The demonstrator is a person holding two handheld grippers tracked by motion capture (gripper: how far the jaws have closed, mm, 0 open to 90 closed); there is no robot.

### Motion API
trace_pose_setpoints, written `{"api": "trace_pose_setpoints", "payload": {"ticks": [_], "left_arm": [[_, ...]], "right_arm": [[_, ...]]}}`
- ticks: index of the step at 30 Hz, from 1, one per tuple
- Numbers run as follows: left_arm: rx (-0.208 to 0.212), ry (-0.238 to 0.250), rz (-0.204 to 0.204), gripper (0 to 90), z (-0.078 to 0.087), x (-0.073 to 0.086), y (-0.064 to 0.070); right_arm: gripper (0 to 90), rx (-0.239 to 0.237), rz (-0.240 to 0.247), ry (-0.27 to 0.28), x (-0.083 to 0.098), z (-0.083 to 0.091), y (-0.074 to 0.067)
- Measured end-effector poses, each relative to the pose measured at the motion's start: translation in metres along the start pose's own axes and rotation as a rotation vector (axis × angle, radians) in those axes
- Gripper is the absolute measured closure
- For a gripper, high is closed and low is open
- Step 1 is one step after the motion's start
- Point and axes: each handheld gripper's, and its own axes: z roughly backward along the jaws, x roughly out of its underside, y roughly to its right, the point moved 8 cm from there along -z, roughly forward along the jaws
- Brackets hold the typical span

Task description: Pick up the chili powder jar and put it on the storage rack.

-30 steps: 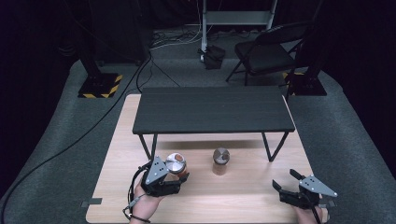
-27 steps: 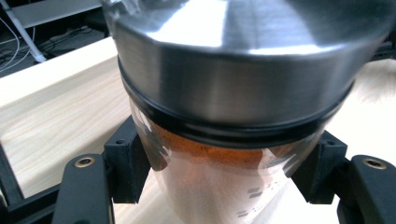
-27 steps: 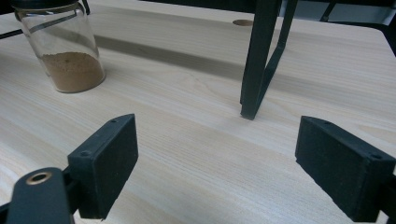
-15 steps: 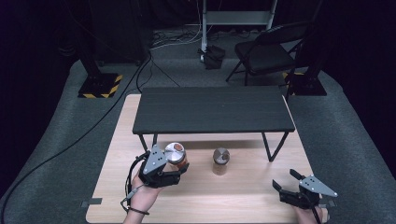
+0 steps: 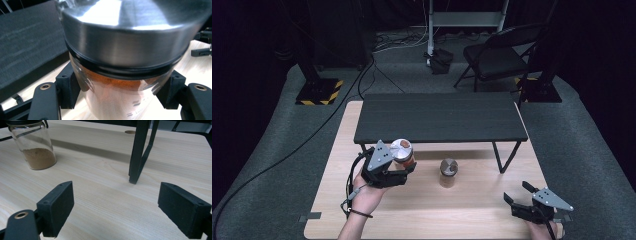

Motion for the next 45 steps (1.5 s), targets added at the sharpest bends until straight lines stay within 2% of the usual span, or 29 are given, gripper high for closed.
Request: {"api": "trace_pose_setpoints", "payload": {"ticks": [13, 24, 33, 37, 45], "left_arm": [[-0.014, 0.011, -0.02, 31.8, 0.001, -0.045, -0.008], [-0.04, -0.001, 0.001, 31.8, -0.014, -0.075, -0.018], [-0.086, -0.037, 0.033, 31.8, -0.033, -0.088, -0.029], [-0.101, -0.035, 0.066, 31.8, -0.039, -0.09, -0.034], [-0.124, -0.069, 0.084, 31.7, -0.057, -0.092, -0.038]], "right_arm": [[12.6, 0.0, 0.001, -0.001, 0.0, 0.0, 0.0], [12.7, -0.001, 0.003, -0.003, 0.0, 0.0, 0.0], [12.9, -0.003, 0.005, -0.003, -0.001, -0.001, 0.0], [13.0, -0.004, 0.007, -0.003, -0.001, -0.001, 0.0], [13.0, -0.006, 0.006, -0.001, 0.0, -0.001, 0.0]]}}
